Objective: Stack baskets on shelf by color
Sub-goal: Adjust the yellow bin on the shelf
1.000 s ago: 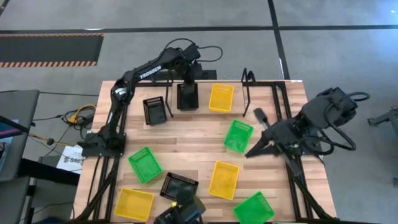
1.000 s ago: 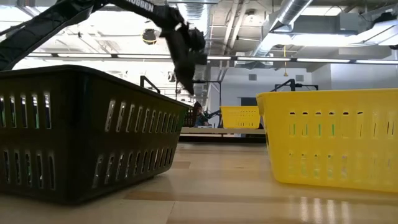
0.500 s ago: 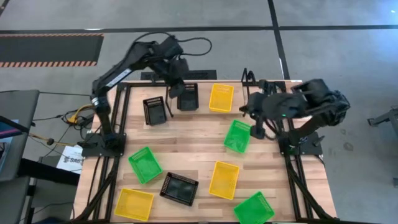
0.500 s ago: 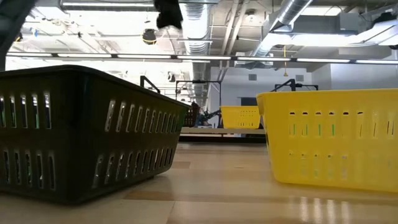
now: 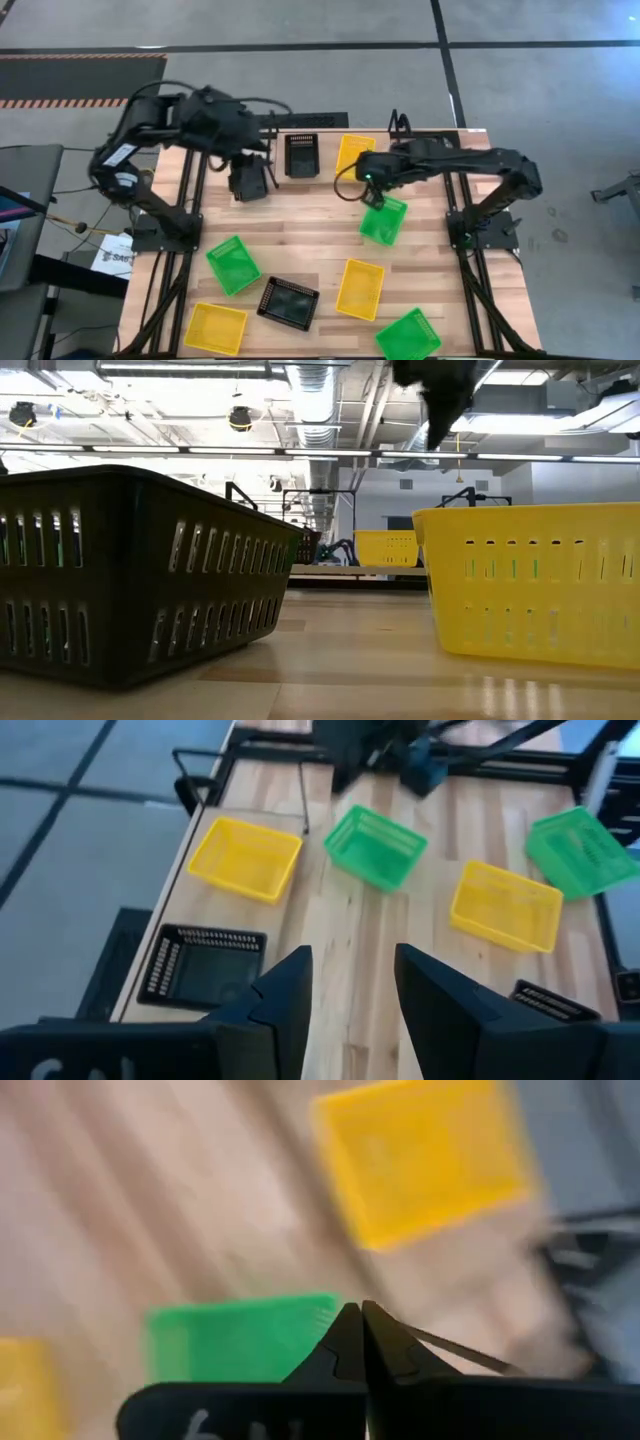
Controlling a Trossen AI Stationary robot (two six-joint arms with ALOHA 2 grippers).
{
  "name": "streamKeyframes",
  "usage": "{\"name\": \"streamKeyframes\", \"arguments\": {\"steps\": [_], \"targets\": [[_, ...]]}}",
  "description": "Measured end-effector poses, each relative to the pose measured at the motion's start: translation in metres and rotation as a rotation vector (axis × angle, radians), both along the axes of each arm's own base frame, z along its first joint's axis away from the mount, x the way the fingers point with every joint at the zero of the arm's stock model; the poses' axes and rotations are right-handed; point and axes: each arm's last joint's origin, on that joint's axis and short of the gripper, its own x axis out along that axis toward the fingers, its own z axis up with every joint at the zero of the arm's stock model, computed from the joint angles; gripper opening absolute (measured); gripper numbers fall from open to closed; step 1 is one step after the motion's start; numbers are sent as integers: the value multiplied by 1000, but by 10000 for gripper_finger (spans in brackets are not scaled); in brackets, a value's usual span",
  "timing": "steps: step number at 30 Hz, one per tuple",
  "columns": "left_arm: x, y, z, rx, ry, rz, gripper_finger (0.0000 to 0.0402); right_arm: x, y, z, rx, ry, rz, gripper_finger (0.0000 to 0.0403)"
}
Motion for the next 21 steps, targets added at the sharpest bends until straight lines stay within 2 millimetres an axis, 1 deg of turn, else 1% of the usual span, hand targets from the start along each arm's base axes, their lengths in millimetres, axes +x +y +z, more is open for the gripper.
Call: {"name": "streamKeyframes", "arguments": {"steps": [3,5,8,10,12,14,18,21], "targets": [[-10,-9,5,19,-26,-17,132,11,-17,-23,100,-106,-9,2],[-15,-12,7,34,-30,-5,132,9,-31,-34,141,-122,-85,1],[-19,-14,6,42,-3,17,132,1,-49,-47,210,-111,-233,1],[-21,-14,4,44,13,31,132,-5,-57,-50,230,-90,-322,1],[-22,-14,5,49,15,31,132,-7,-63,-50,223,-100,-377,1],[-22,-14,5,58,15,23,132,-5,-68,-50,178,-125,-413,1],[-21,-14,5,72,17,16,132,-6,-78,-50,103,-149,-469,1],[-21,-14,5,71,17,14,132,-8,-82,-56,54,-88,-501,1]]}}
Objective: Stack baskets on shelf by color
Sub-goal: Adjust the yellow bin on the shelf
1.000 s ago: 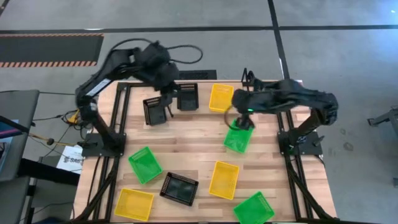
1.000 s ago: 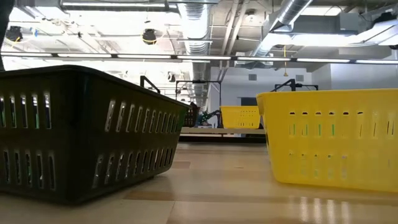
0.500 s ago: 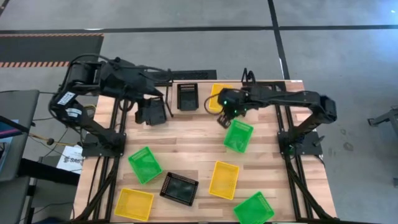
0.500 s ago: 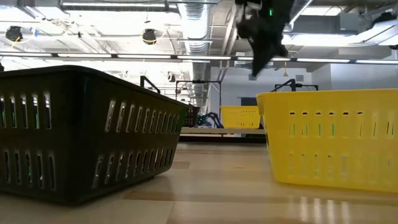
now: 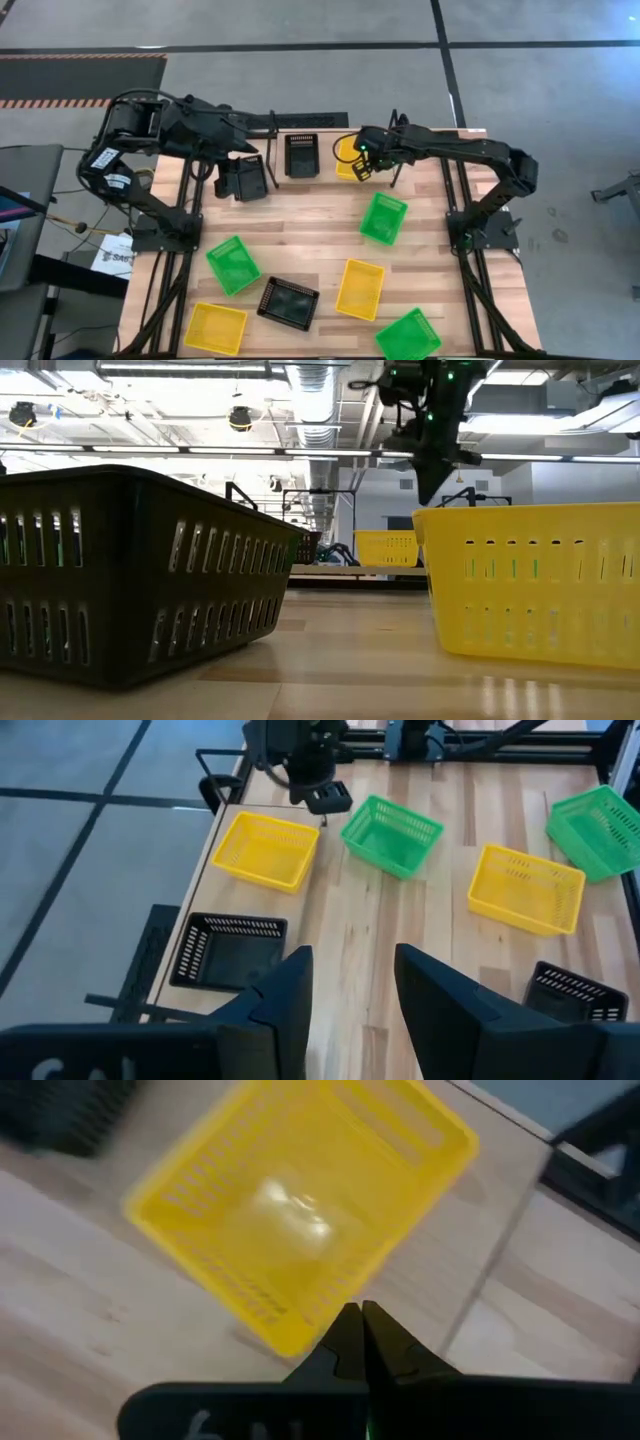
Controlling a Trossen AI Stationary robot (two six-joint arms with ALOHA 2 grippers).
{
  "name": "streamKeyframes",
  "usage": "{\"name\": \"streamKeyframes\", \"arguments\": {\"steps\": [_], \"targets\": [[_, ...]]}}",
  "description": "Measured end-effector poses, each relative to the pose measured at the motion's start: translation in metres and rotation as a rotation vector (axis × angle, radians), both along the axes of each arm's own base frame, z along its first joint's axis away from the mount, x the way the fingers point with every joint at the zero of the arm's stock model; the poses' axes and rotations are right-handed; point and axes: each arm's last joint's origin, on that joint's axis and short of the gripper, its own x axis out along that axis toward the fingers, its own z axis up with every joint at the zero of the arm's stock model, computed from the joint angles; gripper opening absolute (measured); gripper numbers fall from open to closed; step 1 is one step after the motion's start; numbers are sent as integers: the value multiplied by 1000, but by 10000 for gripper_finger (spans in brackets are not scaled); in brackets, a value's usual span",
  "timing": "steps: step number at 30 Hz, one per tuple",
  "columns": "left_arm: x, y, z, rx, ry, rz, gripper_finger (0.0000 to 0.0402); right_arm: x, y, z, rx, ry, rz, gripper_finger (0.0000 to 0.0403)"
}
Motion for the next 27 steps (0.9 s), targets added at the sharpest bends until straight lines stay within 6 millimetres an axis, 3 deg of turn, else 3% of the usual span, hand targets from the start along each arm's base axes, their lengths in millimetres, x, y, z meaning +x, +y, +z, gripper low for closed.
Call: {"name": "streamKeyframes", "arguments": {"steps": [3,13,27], "targets": [[0,0,0,-11,-1,-6,132,-2,-3,-5,3,52,-15,0],[0,-1,0,-13,1,-13,132,22,-10,-55,42,239,17,0],[0,-3,0,-43,5,-79,132,23,-31,-52,-12,174,75,0]]}}
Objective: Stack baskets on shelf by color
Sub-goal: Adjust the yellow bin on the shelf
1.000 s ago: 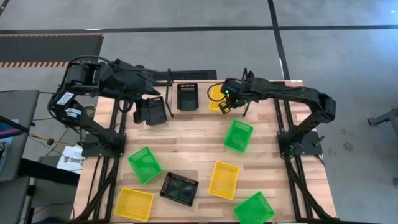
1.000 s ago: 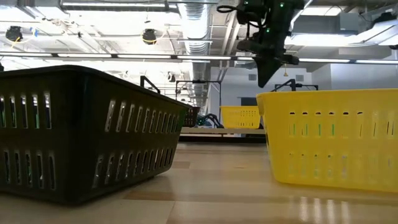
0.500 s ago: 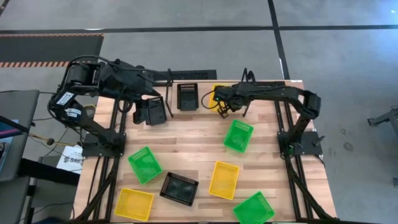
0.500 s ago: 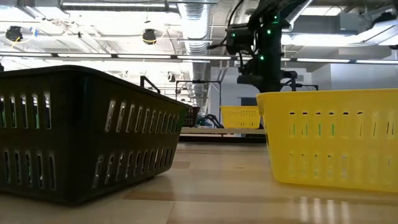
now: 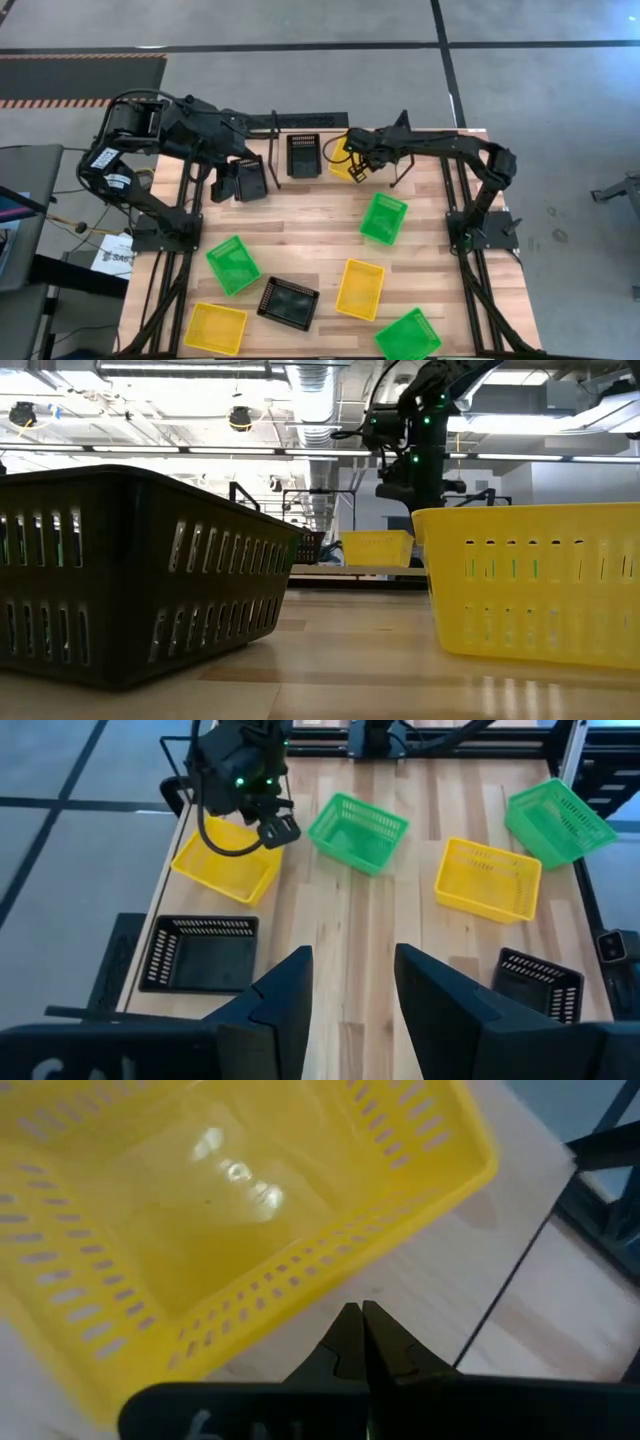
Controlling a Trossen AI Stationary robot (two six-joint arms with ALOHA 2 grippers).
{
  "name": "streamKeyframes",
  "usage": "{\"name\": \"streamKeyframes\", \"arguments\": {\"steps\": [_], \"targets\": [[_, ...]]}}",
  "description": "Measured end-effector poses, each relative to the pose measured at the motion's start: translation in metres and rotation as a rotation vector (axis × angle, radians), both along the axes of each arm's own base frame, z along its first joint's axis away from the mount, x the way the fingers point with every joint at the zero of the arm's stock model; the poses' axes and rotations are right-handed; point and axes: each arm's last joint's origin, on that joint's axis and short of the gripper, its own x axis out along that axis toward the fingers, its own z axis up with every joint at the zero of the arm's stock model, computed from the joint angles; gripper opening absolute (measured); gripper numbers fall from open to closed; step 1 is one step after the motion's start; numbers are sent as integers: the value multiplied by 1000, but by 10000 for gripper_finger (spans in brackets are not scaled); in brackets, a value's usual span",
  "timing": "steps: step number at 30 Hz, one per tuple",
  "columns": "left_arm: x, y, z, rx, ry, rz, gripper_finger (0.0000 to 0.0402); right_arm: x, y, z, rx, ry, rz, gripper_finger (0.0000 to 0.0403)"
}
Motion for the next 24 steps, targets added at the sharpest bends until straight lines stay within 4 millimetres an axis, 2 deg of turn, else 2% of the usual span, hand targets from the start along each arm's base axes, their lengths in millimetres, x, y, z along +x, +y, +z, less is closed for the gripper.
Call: {"name": "streamKeyframes", "arguments": {"steps": [3,6,15,20,24], "targets": [[0,0,0,3,1,-2,132,0,1,2,0,-1,2,0],[0,0,0,8,1,2,132,5,6,15,-7,-8,35,0],[0,0,0,7,-2,9,132,33,34,88,-134,-98,308,1],[0,0,0,6,-3,9,132,33,21,122,-178,-181,340,26],[0,0,0,11,-1,-4,132,27,5,131,-131,-246,329,63]]}}
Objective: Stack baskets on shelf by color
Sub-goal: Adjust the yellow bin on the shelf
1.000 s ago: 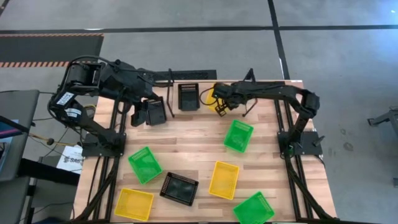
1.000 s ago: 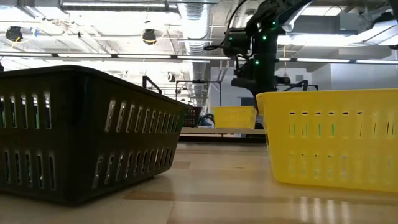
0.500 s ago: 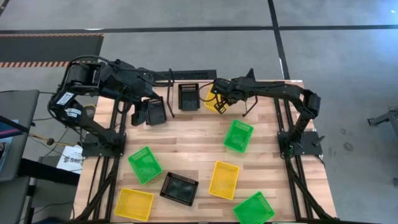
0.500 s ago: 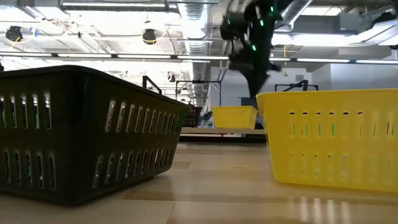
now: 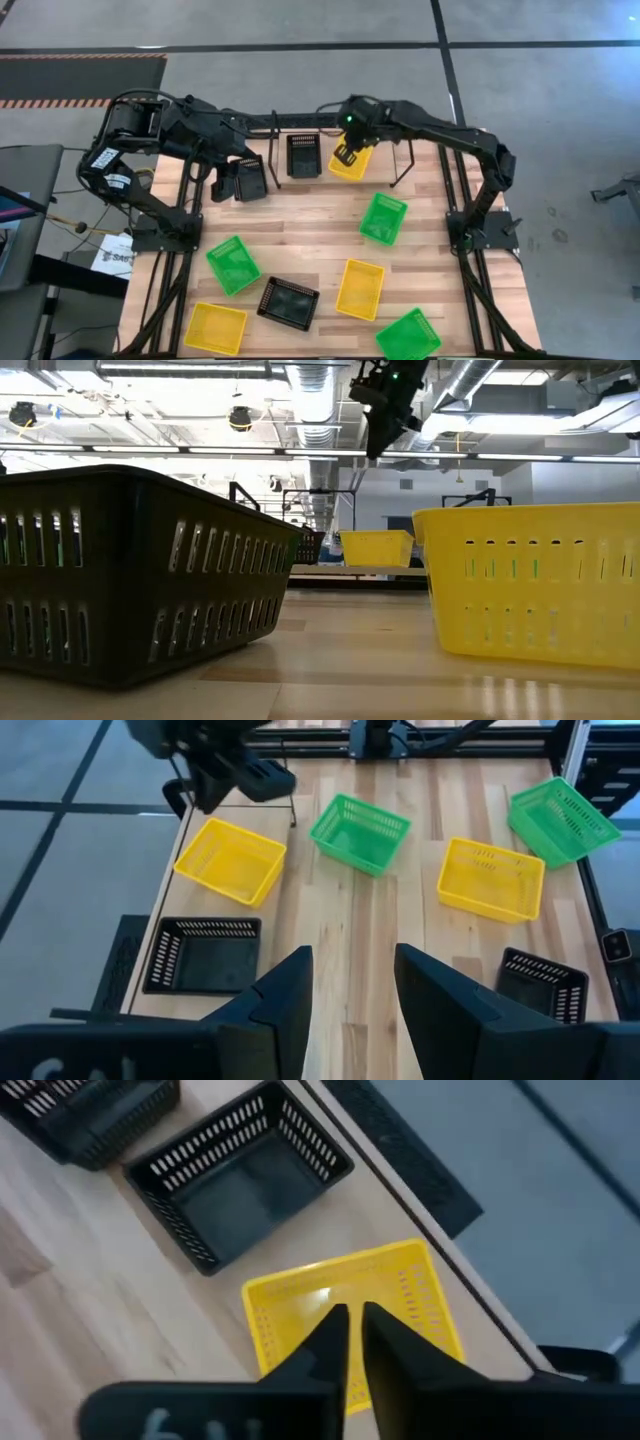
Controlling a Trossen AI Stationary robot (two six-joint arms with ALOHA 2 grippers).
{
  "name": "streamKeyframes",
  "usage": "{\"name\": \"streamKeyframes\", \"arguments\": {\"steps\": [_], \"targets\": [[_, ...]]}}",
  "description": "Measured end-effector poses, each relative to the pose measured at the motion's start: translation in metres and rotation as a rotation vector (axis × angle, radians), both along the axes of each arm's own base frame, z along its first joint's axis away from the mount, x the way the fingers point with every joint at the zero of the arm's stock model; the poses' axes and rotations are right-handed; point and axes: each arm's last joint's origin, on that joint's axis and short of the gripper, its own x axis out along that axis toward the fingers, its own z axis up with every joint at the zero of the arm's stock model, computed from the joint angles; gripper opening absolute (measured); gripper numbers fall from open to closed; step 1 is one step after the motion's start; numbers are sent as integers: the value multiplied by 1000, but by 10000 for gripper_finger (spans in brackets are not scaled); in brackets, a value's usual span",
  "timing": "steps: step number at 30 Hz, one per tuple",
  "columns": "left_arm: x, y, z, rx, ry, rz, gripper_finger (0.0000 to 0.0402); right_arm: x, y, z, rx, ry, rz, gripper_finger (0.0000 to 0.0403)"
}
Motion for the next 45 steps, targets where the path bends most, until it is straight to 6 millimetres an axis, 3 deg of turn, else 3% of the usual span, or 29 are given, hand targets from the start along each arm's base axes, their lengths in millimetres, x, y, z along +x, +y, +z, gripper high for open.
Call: {"name": "streamKeyframes", "arguments": {"steps": [5,10,18,24,32,45], "targets": [[0,0,0,9,3,-21,132,-12,-29,-3,147,-52,43,113],[0,0,0,14,4,-18,132,-18,-63,-20,197,-24,121,157],[0,3,0,74,0,92,132,-29,-101,-72,355,183,211,169],[1,4,2,61,-30,121,132,-24,-109,-93,353,279,273,160],[2,4,4,67,-48,147,132,-17,-119,-81,220,292,313,161],[2,4,4,56,-50,157,132,-22,-127,-82,264,221,315,156]]}}
